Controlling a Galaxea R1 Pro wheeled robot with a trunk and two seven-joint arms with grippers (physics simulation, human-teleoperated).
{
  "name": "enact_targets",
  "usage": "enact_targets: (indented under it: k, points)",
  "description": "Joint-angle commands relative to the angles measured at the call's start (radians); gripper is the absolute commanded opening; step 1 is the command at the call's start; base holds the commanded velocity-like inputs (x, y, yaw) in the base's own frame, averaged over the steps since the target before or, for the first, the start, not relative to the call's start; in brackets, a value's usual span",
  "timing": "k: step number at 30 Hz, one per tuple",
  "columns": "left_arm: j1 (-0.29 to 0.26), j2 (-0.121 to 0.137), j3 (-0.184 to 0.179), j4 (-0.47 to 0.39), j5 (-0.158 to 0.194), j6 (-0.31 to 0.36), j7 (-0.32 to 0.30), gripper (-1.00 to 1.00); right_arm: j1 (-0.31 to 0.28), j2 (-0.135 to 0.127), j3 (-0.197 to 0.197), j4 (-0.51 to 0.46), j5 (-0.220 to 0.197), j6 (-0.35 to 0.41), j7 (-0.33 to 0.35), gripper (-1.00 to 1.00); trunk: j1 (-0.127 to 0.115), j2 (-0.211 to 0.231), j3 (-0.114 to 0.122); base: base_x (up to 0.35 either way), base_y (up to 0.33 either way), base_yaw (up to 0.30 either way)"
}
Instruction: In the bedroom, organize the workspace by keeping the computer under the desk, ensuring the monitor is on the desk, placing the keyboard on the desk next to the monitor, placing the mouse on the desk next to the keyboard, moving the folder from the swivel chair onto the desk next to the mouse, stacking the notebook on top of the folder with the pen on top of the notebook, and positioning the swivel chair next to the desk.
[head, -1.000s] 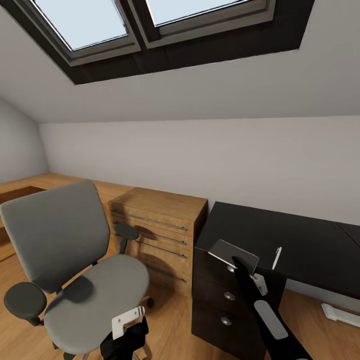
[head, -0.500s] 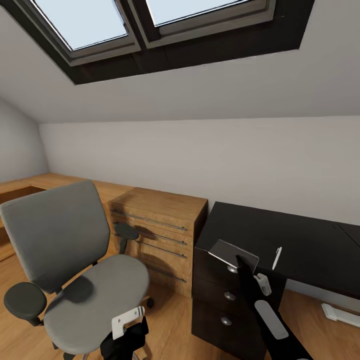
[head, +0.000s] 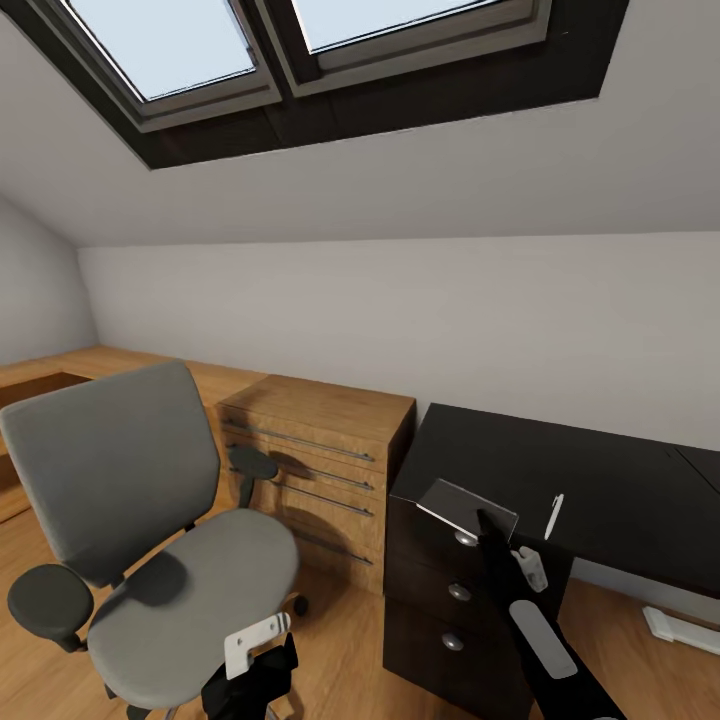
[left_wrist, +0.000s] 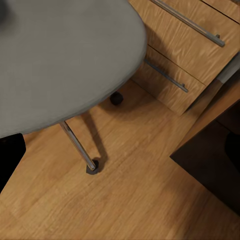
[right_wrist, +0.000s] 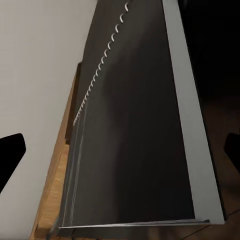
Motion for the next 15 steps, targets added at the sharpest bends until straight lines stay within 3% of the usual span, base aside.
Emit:
enact_targets:
  k: [1, 2, 3, 15]
  points:
    - [-0.001, 0.001, -0.001, -0.002, 0.003, 0.005, 0.005, 1.00, -0.001, 0.000, 0.001, 0.001, -0.011, -0.003, 0.006, 1.00, 0.000, 0.000, -0.001, 0.000, 0.000, 0.000]
    - [-0.001, 0.001, -0.001, -0.002, 0.003, 0.005, 0.005, 1.00, 0.000, 0.000, 0.001, 0.001, -0.011, -0.003, 0.005, 1.00, 0.000, 0.000, -0.001, 0.000, 0.000, 0.000]
    - [-0.001, 0.001, -0.001, -0.002, 0.003, 0.005, 0.005, 1.00, 0.000, 0.000, 0.001, 0.001, -0.011, -0.003, 0.004, -1.00, 0.000, 0.000, -0.001, 0.000, 0.000, 0.000]
    - [0.000, 0.001, -0.003, -0.002, 0.003, 0.005, 0.005, 1.00, 0.000, 0.001, 0.003, 0.000, -0.010, -0.001, 0.007, -1.00, 0.000, 0.000, -0.001, 0.000, 0.000, 0.000]
